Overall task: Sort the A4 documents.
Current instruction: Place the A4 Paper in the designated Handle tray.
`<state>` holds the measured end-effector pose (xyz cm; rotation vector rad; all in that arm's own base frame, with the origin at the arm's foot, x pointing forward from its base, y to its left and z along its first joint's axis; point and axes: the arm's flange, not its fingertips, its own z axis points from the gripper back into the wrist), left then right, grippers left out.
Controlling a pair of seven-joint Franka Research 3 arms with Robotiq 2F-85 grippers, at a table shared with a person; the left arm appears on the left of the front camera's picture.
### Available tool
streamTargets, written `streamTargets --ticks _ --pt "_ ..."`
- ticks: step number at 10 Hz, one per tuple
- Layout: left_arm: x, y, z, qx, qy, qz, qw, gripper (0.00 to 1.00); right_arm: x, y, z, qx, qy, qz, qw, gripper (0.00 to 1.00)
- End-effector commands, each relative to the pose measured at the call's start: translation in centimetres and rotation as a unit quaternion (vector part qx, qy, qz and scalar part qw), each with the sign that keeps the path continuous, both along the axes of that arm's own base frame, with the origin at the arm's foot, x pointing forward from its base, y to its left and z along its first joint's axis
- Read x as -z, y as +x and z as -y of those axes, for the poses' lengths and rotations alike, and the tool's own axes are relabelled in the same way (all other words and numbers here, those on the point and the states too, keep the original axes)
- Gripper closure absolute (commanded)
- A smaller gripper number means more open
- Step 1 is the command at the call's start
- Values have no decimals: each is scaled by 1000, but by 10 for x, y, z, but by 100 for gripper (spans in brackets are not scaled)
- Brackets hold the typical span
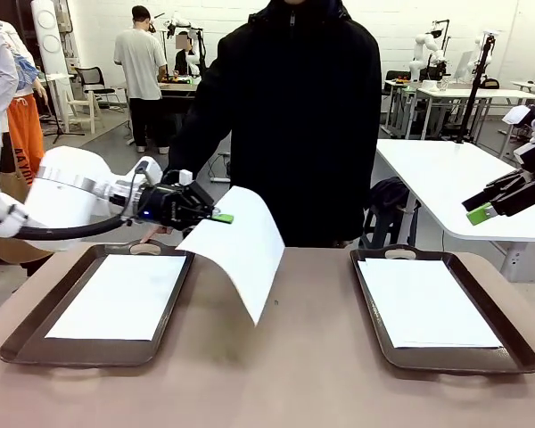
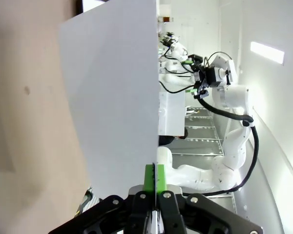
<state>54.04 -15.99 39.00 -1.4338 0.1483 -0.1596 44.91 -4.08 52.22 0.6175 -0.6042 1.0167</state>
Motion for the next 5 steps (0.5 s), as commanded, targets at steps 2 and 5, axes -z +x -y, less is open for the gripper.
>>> streamTargets --ticks 2,5 --pt "-20 -21 -47 -2 75 11 997 99 0 0 -1 -1 5 0 1000 0" --pt "-23 -46 -100 -31 181 79 980 99 0 0 -1 -1 5 0 1000 0"
